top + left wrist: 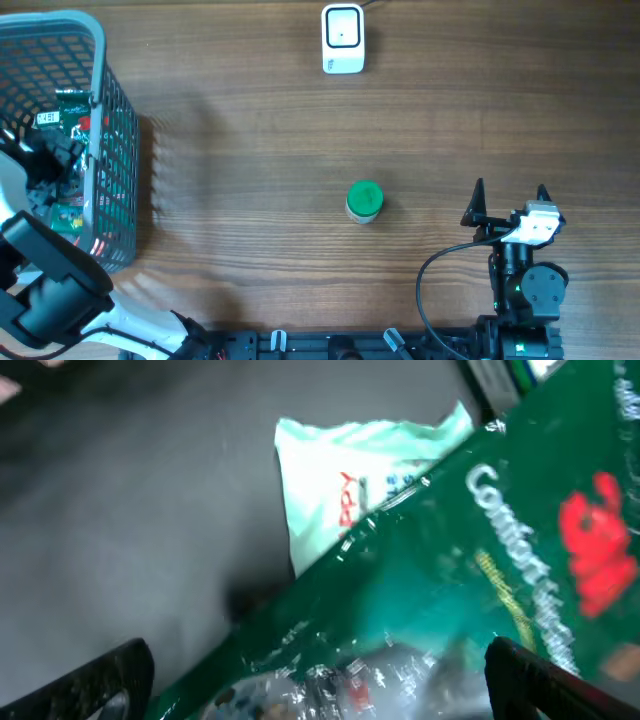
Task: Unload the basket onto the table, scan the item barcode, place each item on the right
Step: 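Grasp the green 3M glove packet in the basket with the left gripper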
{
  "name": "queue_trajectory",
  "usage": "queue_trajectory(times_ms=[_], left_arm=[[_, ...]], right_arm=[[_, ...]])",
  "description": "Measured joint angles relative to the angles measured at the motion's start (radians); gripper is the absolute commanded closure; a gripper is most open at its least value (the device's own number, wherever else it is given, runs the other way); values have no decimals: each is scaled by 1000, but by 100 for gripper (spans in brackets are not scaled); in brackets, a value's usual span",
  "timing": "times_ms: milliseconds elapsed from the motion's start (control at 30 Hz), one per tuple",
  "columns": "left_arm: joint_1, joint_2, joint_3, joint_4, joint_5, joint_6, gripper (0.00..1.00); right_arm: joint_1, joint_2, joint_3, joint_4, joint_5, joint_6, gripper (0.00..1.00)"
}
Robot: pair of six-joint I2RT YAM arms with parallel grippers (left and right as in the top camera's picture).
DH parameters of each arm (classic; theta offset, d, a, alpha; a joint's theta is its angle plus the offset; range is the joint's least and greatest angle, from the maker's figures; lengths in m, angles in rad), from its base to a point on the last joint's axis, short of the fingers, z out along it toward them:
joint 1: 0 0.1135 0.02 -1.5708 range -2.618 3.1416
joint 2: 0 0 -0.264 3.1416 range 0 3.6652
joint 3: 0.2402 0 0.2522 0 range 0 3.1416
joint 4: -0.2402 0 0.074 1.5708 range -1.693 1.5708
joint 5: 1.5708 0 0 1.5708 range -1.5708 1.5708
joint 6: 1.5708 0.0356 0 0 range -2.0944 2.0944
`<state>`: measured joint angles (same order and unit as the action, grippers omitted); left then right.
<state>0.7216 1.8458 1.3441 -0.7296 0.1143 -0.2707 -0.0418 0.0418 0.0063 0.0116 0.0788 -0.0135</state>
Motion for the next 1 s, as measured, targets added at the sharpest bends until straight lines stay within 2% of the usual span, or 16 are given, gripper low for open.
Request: queue_trajectory(times_ms=[167,433,467,500,533,800,1000], left_arm=[[0,2,-25,46,-5,8,0],[-10,57,-19,-6,-29,11,1],[-17,61,-14,-26,-21,11,16],[-28,68,-10,-45,-11,10,53],[-46,74,-5,-61,19,7,96],[-145,73,21,-158,146,11,96],[-130,53,171,-284,142,6,96]], right_arm=[[0,0,0,0,0,0,0],[0,0,0,0,0,0,0],[0,0,0,0,0,0,0],[0,0,0,0,0,0,0],[0,0,0,0,0,0,0],[0,0,0,0,0,0,0],[0,0,0,0,0,0,0]])
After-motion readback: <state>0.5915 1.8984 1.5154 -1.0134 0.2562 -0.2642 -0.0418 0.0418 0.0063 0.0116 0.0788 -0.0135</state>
